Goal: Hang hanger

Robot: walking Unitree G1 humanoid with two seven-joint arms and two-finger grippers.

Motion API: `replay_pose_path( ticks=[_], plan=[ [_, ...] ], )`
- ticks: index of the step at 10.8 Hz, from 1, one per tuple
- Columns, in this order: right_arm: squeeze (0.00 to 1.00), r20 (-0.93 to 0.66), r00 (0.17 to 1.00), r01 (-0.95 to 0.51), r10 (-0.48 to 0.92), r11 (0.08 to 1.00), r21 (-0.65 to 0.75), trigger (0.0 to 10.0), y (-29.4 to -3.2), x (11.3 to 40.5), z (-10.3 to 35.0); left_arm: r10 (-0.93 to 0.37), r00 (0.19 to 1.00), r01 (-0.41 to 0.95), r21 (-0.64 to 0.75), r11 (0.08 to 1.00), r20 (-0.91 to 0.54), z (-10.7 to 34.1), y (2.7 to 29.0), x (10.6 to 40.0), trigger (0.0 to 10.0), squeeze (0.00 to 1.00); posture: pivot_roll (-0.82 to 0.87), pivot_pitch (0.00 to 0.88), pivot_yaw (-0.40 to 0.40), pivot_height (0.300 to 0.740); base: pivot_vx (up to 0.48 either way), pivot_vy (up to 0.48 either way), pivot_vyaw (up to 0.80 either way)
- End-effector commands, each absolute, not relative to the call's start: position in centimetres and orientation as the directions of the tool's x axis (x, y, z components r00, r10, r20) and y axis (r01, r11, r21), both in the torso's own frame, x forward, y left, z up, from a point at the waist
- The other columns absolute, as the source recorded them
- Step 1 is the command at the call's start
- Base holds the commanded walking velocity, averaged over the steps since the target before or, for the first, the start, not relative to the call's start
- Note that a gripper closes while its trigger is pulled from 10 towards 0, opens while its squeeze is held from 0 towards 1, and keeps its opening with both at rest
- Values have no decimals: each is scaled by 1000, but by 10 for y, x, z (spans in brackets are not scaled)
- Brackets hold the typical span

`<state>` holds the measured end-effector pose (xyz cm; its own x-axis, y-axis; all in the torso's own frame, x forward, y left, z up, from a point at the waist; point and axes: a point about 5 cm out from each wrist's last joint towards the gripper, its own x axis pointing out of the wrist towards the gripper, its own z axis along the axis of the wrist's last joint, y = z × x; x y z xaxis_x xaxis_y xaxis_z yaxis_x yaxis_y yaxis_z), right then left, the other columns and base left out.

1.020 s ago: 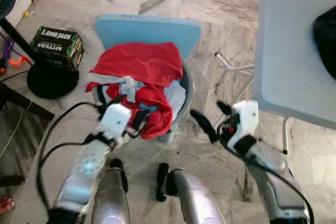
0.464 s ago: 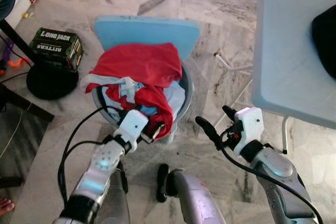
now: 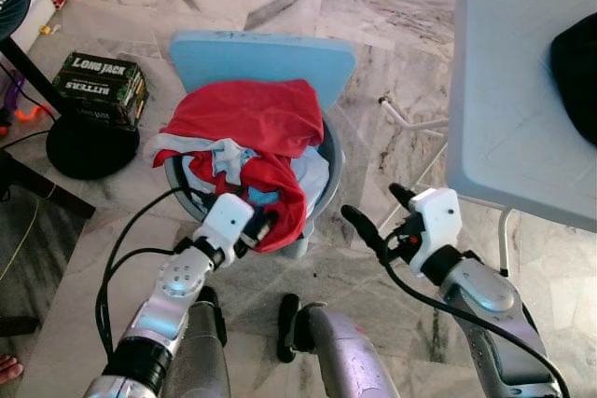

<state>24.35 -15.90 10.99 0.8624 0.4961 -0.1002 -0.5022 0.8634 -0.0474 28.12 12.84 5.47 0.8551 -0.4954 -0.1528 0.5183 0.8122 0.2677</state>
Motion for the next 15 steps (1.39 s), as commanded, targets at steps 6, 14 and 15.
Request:
replay_pose_path(
  ticks=[6,14,15],
  plan=[
    [0,-118,862,-500,493,865,-44,10000,-155,246,101,-499,852,523,273,807,-157,51,128,284,0,0,-65,255,-143,740,0,0,0],
    [0,-85,878,-474,471,880,-17,10000,-147,250,100,-325,945,318,357,879,-42,66,163,292,0,0,-40,274,-115,740,0,0,0],
    [0,-73,883,-466,464,885,-15,10000,-145,251,100,-279,960,262,373,890,-7,71,170,294,0,0,-28,273,-115,740,0,0,0]
  ],
)
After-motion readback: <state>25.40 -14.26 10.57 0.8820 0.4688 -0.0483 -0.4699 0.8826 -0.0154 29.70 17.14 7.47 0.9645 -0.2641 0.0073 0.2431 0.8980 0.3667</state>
